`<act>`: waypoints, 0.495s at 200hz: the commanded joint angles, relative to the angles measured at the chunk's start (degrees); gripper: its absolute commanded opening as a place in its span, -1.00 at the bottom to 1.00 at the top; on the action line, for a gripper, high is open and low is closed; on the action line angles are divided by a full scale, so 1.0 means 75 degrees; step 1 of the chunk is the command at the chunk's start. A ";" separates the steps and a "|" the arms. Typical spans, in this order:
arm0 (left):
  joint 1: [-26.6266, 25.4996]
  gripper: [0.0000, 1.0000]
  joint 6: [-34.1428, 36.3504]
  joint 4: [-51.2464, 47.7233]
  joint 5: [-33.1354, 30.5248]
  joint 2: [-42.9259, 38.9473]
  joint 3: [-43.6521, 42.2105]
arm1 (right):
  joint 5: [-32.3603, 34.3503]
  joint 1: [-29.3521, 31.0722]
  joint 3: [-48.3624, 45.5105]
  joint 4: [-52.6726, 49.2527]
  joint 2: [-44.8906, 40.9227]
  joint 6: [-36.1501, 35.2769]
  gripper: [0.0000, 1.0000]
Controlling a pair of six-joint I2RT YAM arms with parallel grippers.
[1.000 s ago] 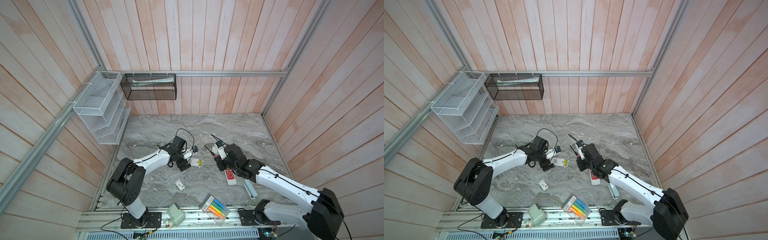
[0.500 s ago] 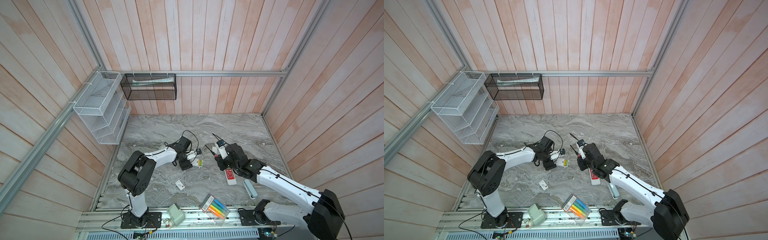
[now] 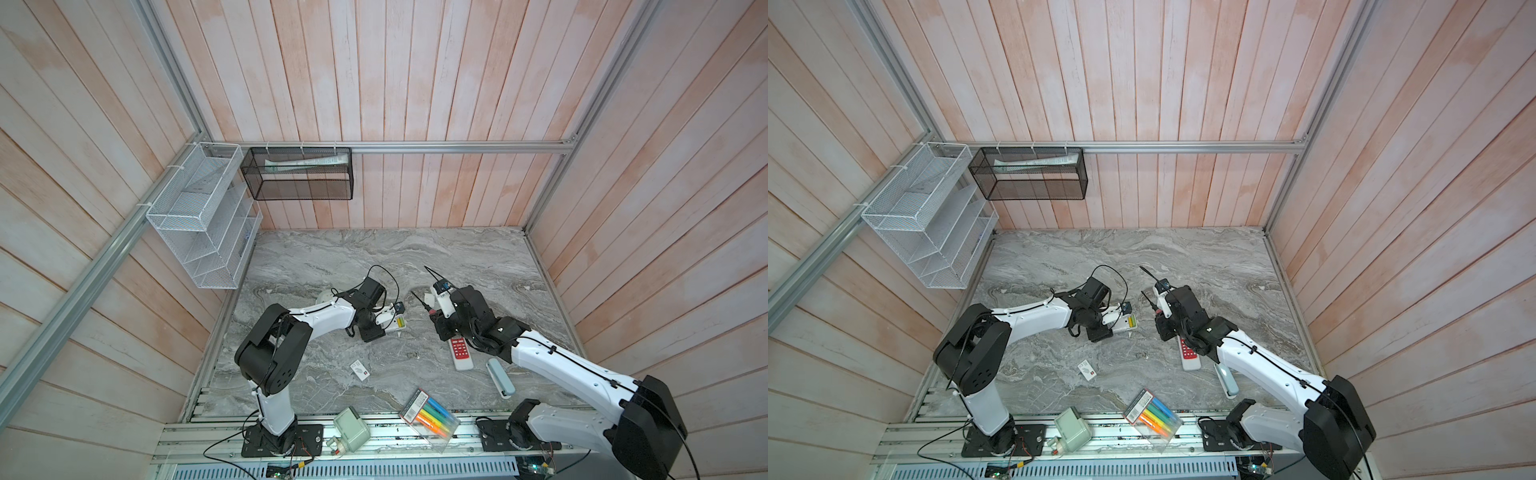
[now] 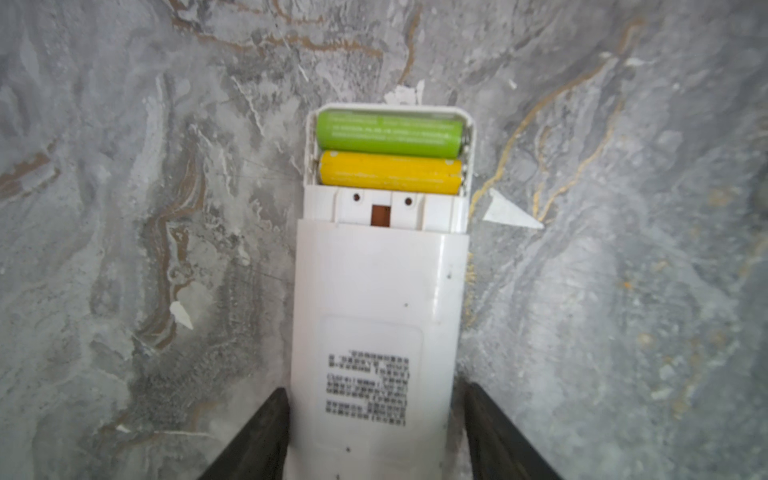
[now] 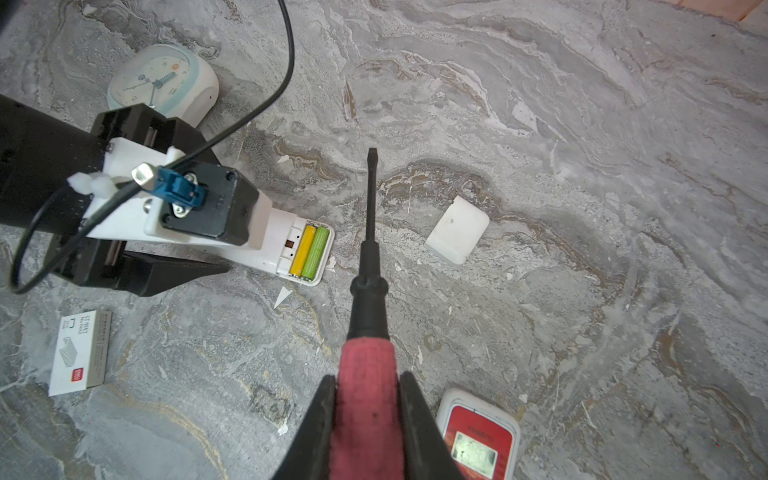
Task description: Unload the batteries from the remote control
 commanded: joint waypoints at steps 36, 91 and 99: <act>0.0083 0.00 -0.0142 -0.0194 -0.0305 -0.0192 -0.0441 | -0.0274 -0.0041 -0.0041 0.0117 0.0159 -0.0047 -1.00; 0.0509 -0.01 -0.0122 -0.0231 -0.0103 -0.0623 -0.0909 | -0.0679 0.0031 0.0129 -0.0164 0.0609 -0.0616 -1.00; 0.0552 -0.01 -0.0075 -0.0168 -0.0113 -0.0721 -0.1055 | -0.0661 0.0112 0.0161 -0.0198 0.0677 -0.0636 -1.00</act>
